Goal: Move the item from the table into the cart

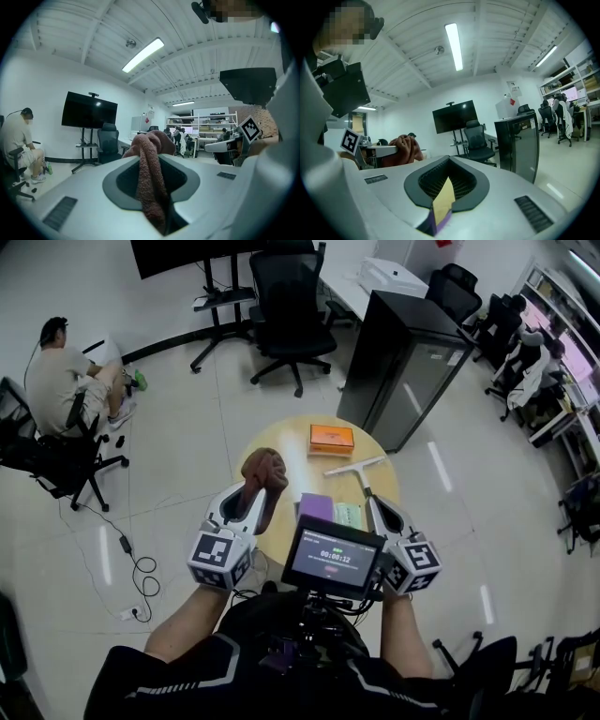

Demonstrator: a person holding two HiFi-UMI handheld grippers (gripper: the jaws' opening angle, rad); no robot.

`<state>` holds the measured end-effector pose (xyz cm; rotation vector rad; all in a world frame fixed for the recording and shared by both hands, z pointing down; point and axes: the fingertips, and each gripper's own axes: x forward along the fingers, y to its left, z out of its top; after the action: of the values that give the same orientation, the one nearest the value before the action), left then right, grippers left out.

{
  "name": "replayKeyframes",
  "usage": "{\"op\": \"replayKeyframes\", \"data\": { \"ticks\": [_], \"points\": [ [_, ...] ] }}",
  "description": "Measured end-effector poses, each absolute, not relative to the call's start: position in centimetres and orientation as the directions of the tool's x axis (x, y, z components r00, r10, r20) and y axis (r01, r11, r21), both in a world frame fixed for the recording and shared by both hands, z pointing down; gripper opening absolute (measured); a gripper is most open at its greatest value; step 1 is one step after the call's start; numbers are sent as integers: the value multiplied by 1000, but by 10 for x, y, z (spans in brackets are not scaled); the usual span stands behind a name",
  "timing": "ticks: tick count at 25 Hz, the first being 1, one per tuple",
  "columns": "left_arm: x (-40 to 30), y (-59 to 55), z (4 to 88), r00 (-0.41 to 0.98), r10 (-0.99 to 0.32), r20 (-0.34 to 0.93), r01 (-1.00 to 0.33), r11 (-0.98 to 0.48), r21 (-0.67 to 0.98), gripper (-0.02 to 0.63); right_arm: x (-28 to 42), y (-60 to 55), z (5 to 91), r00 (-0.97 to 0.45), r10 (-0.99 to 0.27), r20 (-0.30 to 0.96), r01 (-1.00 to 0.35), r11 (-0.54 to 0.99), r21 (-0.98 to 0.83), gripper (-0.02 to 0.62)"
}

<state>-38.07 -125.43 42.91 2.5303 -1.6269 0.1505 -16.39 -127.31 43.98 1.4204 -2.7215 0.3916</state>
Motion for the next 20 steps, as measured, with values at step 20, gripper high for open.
{"op": "replayKeyframes", "data": {
  "ticks": [20],
  "points": [
    [-299, -1266, 433, 669, -737, 91, -742, -668, 45, 93, -106, -1236, 443, -374, -917, 136, -923, 356, -144, 2]
  ]
}}
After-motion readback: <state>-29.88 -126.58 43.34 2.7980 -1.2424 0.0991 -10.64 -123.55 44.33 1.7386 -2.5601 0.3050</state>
